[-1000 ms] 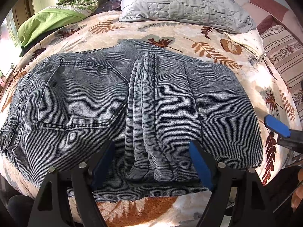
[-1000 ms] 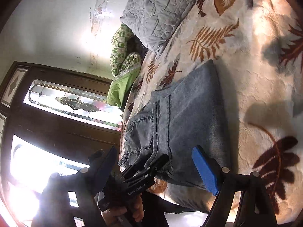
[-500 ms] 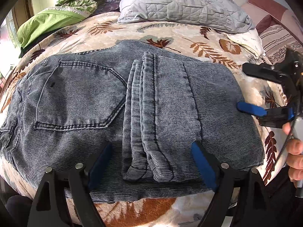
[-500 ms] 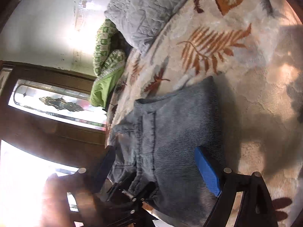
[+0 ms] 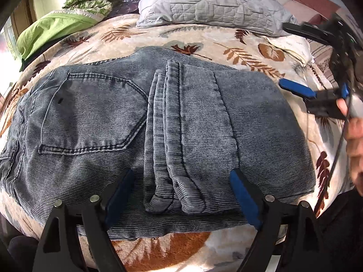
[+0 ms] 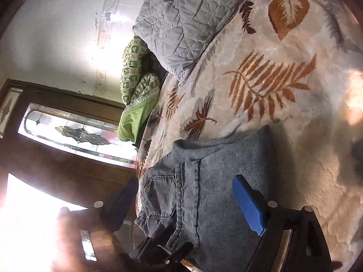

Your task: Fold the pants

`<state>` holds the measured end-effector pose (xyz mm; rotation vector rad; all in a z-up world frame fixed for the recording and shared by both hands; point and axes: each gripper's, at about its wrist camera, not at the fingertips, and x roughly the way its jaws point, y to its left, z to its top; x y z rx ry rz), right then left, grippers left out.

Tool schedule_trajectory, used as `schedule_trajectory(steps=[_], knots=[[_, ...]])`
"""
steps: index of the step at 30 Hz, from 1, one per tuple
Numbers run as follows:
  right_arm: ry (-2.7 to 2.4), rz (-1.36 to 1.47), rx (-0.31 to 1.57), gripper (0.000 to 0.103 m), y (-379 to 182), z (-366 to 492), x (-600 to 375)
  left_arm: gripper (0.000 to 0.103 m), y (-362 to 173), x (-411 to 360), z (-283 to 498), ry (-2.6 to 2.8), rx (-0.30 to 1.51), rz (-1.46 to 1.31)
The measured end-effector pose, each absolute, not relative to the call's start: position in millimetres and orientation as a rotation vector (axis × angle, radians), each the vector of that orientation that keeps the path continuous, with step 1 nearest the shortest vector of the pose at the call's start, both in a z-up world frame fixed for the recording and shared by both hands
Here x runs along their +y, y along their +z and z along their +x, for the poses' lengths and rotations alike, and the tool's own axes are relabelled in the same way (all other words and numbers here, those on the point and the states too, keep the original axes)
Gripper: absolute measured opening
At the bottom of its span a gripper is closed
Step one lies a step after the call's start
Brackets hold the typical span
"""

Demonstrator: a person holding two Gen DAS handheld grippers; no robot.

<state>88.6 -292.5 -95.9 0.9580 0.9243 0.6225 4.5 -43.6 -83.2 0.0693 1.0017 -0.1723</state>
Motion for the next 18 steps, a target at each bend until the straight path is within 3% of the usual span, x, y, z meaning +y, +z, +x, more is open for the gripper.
schedule_trajectory(steps=[3,5,12,18], knots=[[0.548,0.944,1.037,0.088,-129.5,121.9,-283.6,0.088,-82.2,-43.3,4.6,-0.174,1.005,0.068],[0.556,0.988,0.994,0.088,-129.2,121.6,-287.7,0.088,-79.8,-38.8,5.7,-0.193,1.013,0.042],[0.609,0.964,0.913,0.088,-95.6,51.6,-305.0,0.088,-69.4,-30.0,-2.2,-0.205,0.988,-0.048],[0.692,0.980,1.056,0.088,-136.7,8.6,-279.7,0.088,-60.2,-13.6,-2.7,-0.159,0.991,-0.125]])
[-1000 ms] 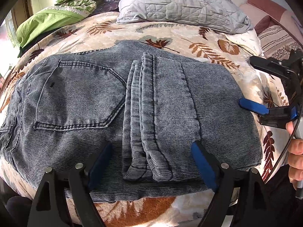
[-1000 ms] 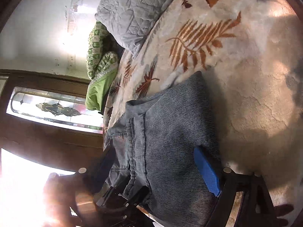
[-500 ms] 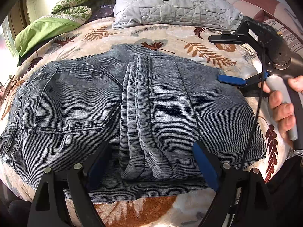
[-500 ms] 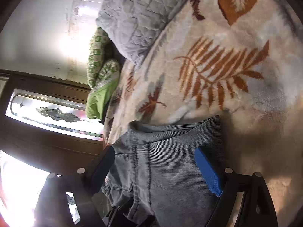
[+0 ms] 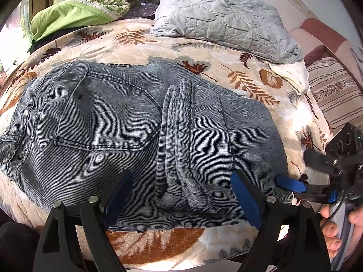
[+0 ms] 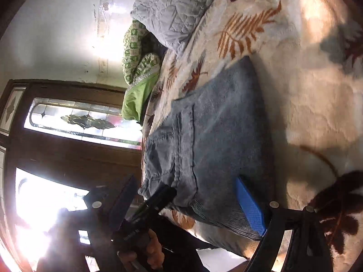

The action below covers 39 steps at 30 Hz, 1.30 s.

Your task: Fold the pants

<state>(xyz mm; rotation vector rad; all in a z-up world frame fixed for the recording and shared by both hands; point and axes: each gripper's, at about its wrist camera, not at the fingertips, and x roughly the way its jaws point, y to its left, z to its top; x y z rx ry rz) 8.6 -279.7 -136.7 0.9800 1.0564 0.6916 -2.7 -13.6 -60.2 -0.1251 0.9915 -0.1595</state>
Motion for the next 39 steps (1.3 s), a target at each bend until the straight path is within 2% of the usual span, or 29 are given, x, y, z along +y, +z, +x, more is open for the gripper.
schedule_trajectory(steps=[6,9,15,19,24,28,34,39], knots=[[0.731,0.922,0.976,0.088,-116.6,-1.3,-273.7,0.088,-47.3,4.3,-11.6,-0.087,0.970,-0.133],[0.691,0.887,1.067,0.088,-136.4,2.0,-263.0,0.088,-43.0,11.5,-15.8,-0.047,0.957,-0.128],[0.758,0.877,0.937,0.088,-107.9,-10.7,-256.1,0.088,-40.3,29.3,-25.6,0.003,0.944,-0.129],[0.727,0.778,1.078,0.088,-131.0,-7.9,-228.4,0.088,-39.5,36.2,-27.2,0.023,0.942,-0.121],[0.755,0.791,0.980,0.088,-112.0,-19.4,-232.3,0.088,-37.3,45.4,-32.4,0.048,0.914,-0.106],[0.716,0.747,1.050,0.088,-128.7,-16.3,-221.9,0.088,-39.0,54.5,-32.4,0.050,0.920,-0.126],[0.742,0.747,0.989,0.088,-113.7,-20.4,-219.4,0.088,-42.6,71.3,-34.1,0.078,0.921,-0.152],[0.707,0.709,1.040,0.088,-121.4,-16.9,-210.5,0.088,-43.3,92.9,-38.4,0.075,0.911,-0.235]])
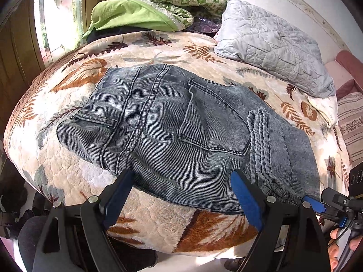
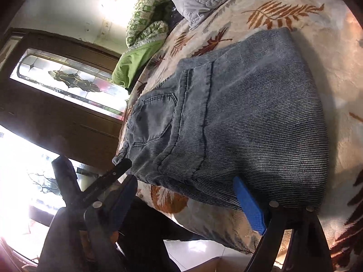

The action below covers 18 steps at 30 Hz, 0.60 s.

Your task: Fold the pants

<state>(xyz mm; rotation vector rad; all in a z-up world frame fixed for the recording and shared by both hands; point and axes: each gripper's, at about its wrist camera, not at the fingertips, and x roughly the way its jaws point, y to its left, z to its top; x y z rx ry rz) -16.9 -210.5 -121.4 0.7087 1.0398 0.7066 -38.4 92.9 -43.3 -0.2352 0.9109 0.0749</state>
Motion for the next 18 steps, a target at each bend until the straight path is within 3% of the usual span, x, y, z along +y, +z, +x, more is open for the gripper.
schedule_trajectory(steps=[10,18], knots=[[0.830,0.697,0.993,0.088,-74.5,1.3,-159.4,0.088,-64.1,189.9,-49.0,0.160,0.896,-0.688],[0.840,0.742,1.133,0.088,-100.7,38.5,-93.4,0.088,-98.1,229.1,-39.5,0.074,0.941,-1.020]])
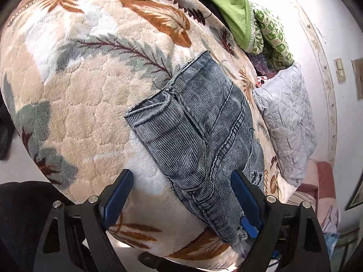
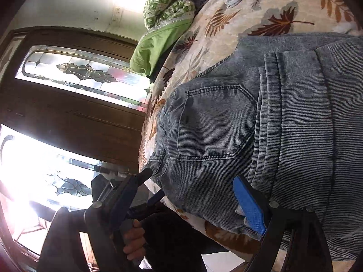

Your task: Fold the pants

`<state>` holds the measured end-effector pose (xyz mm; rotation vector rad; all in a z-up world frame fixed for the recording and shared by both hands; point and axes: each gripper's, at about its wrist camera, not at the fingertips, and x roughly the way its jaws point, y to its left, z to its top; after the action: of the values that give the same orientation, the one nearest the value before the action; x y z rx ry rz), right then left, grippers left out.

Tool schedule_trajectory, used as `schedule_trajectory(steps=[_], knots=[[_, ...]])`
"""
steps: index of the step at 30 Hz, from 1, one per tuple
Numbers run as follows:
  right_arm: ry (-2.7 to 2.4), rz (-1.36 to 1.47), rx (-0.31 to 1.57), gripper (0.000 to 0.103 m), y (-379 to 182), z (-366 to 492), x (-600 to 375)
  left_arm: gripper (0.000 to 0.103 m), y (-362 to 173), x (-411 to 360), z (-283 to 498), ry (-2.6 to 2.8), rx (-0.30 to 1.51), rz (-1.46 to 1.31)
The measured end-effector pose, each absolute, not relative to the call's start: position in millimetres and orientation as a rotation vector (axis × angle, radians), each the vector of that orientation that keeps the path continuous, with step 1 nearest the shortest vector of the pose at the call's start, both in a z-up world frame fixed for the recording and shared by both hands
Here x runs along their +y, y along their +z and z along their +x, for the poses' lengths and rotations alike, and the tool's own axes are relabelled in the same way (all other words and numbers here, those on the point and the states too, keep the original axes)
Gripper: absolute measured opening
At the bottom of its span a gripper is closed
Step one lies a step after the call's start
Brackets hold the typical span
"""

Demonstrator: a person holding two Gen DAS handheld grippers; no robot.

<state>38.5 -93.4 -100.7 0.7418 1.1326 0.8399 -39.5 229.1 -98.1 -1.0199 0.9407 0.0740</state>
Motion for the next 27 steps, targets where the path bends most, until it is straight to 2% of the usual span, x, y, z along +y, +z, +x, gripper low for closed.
schedule_trajectory(steps=[6,12,14,16,20,24,27], knots=[[0.777,0.615,1.247,0.088,-106.0,51.1,-67.8,0.089,-96.5,243.9,-27.5,0.038,0.895,-1.133],[0.791,0.636,1.231,0.088,-110.3,50.6,-73.4,0.088,-97.8,249.5,-17.2,0.033,0.888,-1.143],[0.790,0.627,1.234,0.088,-110.5,50.8,-73.3,0.069,-93.6,248.9,-12.4,0.046,0.893,-1.108],[0.788,0.624,1.241,0.088,-109.9,52.1,-72.7,0.029,-92.3,247.4,-8.5,0.114,0.942,-1.017],[0.778,0.648,1.260,0.088,-102.0,55.4,-71.3,0.016,-84.5,240.2,-9.5,0.149,0.929,-0.906],[0.839,0.652,1.243,0.088,-91.0,59.8,-60.0,0.014,-73.1,231.7,-9.0,0.173,0.912,-0.822],[0.796,0.603,1.334,0.089,-118.7,68.9,-46.4,0.014,-64.7,226.4,-7.3,0.175,0.909,-0.768]])
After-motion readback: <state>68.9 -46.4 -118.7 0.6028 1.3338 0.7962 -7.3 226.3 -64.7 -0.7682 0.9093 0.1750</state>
